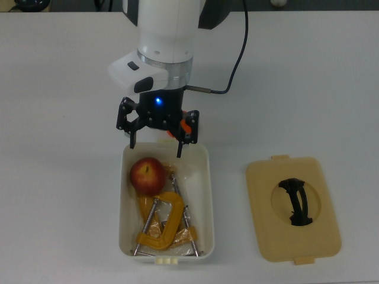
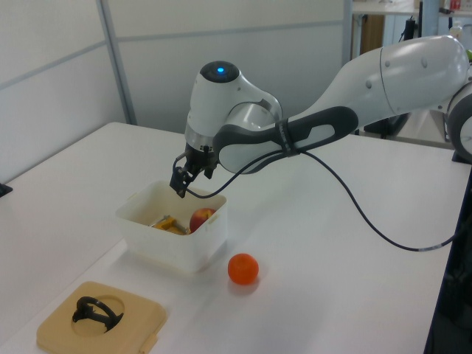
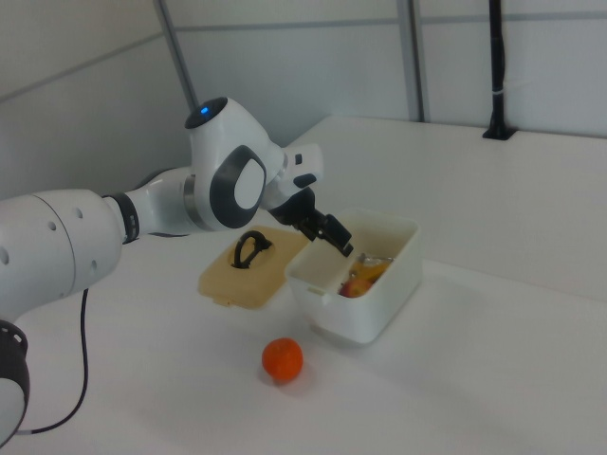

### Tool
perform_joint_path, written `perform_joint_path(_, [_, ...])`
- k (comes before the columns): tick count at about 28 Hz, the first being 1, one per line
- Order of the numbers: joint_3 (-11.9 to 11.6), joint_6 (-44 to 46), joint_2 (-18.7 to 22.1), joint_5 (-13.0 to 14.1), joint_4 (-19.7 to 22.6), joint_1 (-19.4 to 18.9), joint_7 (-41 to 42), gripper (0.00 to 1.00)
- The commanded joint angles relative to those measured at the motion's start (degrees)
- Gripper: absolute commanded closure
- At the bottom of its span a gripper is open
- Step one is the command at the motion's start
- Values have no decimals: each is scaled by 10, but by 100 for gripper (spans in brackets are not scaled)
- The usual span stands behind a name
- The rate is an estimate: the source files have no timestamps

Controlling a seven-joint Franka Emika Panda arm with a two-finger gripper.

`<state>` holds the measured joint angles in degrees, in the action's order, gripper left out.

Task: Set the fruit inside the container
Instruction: 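Lift the apple and lower it into the white container, releasing it, then move the open gripper over the orange and lower onto it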

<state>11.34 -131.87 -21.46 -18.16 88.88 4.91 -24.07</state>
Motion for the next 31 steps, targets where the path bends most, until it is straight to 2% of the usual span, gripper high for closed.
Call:
perform_joint_path(1, [25, 100, 33, 4, 16, -3, 26, 0])
perform_joint_path(3, [37, 138, 41, 15, 25, -3, 73, 0])
perform_joint_path(4, [43, 170, 47, 35, 30, -2, 119, 0])
perform_joint_path(7, [43, 212, 52, 69, 31, -2, 182, 0])
perform_joint_path(9, [43, 240, 51, 79, 37, -3, 226, 0])
perform_joint_path(14, [43, 235, 46, 70, 76, -4, 250, 0])
perform_joint_path(17, [44, 221, 35, 52, 96, -5, 254, 0])
perform_joint_path(20, [44, 199, 30, 49, 116, -5, 252, 0])
perform_joint_path(24, [44, 180, 19, 46, 125, -5, 248, 0])
perform_joint_path(28, [44, 174, -1, 27, 126, -4, 245, 0])
perform_joint_path(31, [44, 173, -13, 24, 126, -4, 245, 0])
